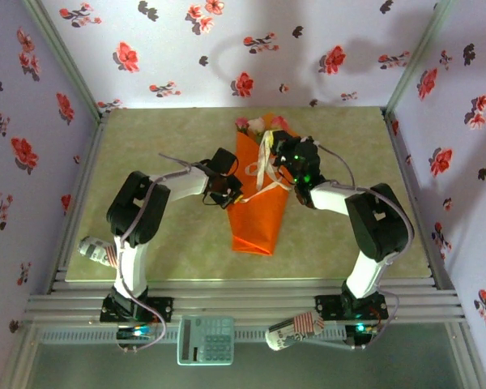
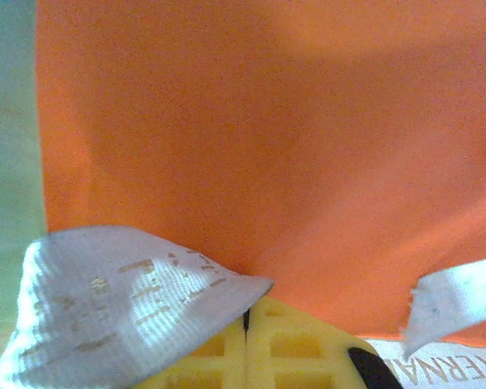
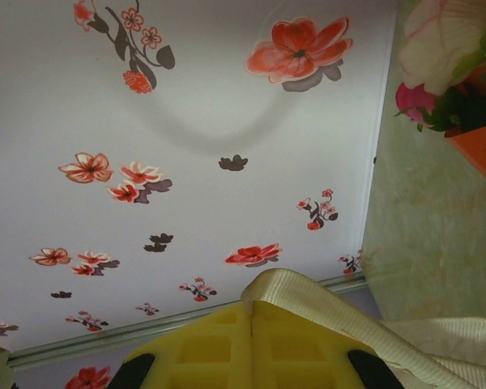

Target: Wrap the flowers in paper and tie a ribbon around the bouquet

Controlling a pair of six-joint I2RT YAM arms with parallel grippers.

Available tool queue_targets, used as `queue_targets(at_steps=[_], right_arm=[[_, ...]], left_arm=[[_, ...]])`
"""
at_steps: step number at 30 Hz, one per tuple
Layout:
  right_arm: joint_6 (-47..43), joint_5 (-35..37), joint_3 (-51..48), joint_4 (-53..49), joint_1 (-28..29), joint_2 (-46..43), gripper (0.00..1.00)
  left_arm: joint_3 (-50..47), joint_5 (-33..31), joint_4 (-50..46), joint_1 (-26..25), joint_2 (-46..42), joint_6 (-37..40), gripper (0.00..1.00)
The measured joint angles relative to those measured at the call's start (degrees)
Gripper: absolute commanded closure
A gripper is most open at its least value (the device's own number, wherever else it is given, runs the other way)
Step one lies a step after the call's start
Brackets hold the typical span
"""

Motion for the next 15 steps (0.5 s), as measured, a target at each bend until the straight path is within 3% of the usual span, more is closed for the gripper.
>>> queue_targets(at_steps=[7,15], right_arm=[[-0.3,-5.9,-0.5,-6.5,0.1,-0.1,1.0],[-12.4,-14.2,5.1,-37.0,0.4,-3.2,1.0]], left_arm=[[0.0,-0.1,-0.6,-0.1,-0.5,0.2,1.0],[0.0,-1.6,-1.1,-0.1,-5.6,1.9,1.0]])
